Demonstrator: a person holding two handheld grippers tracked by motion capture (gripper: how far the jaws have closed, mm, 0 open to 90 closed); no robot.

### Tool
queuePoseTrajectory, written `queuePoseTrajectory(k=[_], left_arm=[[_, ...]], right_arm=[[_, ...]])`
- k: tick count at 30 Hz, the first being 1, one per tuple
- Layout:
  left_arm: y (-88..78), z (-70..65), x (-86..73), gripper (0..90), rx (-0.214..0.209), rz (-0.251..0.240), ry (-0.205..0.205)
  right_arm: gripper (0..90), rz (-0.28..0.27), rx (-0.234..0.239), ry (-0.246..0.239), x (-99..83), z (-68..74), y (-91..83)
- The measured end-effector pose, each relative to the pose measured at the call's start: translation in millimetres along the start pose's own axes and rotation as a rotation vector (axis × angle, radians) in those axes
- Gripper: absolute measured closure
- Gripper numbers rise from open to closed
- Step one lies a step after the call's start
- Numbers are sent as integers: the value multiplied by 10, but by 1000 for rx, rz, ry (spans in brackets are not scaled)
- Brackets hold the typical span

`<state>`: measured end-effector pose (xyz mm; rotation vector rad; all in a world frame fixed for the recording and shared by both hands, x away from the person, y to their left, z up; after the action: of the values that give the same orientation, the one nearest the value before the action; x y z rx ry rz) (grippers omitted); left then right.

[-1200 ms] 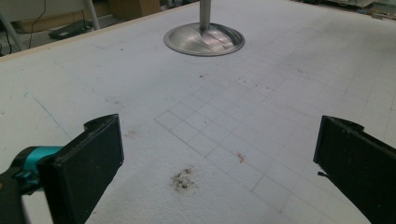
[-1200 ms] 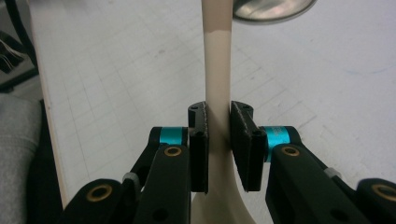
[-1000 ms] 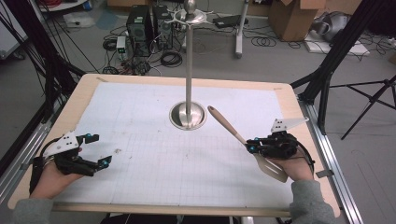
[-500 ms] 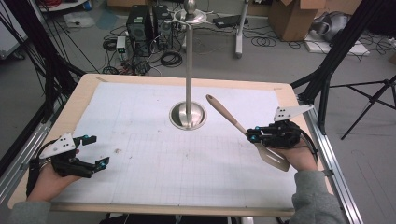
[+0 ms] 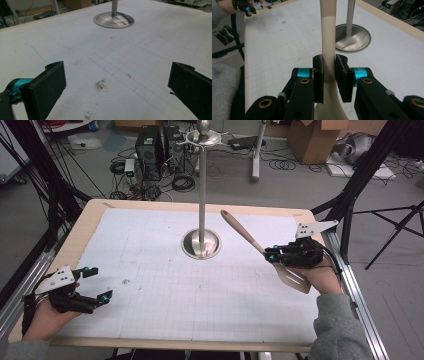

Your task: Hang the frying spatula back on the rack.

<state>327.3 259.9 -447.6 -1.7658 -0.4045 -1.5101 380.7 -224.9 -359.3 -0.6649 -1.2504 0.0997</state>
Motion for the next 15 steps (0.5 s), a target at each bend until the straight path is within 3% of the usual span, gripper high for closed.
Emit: queuePoseTrajectory(k=[10, 15], left_arm=[[-25, 2, -31, 20, 3, 7, 3], [-38, 8, -43, 20, 4, 8, 3]], right_arm=[[780, -74, -8, -19, 209, -67, -64], [780, -81, -6, -33, 311, -80, -77]])
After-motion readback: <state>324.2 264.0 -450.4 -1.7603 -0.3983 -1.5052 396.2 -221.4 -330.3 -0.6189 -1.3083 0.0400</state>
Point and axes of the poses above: each handheld gripper's, and its own axes: y roughly forward along the jaws, x roughly out of its top, z roughly to its left, the point moved 10 cm from there along y, roughly forward along the jaws, and after that the axes turned 3 degrees about x, right-handed, at the moved point
